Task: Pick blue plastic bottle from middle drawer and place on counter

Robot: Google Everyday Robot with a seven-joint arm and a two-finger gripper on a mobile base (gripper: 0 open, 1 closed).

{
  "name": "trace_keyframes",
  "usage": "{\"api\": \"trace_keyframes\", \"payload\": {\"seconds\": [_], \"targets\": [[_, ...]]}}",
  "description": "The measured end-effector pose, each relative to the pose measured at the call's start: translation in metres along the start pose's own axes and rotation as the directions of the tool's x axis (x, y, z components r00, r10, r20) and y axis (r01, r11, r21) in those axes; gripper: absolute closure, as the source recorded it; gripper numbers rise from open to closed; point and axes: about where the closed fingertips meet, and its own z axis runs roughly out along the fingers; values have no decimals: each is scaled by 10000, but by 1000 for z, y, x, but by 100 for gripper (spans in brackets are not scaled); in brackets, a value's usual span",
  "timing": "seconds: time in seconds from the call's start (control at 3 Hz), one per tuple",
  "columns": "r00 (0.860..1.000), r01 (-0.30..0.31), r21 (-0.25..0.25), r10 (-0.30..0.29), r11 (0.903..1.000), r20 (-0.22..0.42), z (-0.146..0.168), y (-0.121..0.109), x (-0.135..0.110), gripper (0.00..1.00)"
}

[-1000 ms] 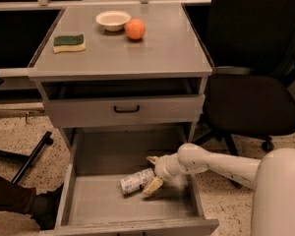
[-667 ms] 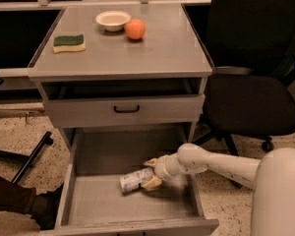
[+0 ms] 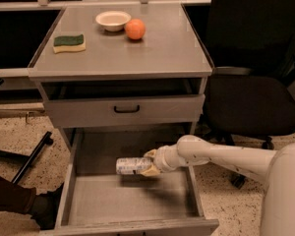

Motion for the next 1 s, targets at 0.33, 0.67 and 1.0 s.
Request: {"api": "trace_keyframes", "payload": {"seconds": [0.33, 0.67, 1.0], "targets": [[9988, 465, 465, -456, 9978, -197, -53, -17, -66, 100], [9961, 766, 1168, -708, 9902, -525, -120, -29, -119, 100], [9909, 1291, 1746, -1204, 9761, -599, -154, -41, -153, 100]]}}
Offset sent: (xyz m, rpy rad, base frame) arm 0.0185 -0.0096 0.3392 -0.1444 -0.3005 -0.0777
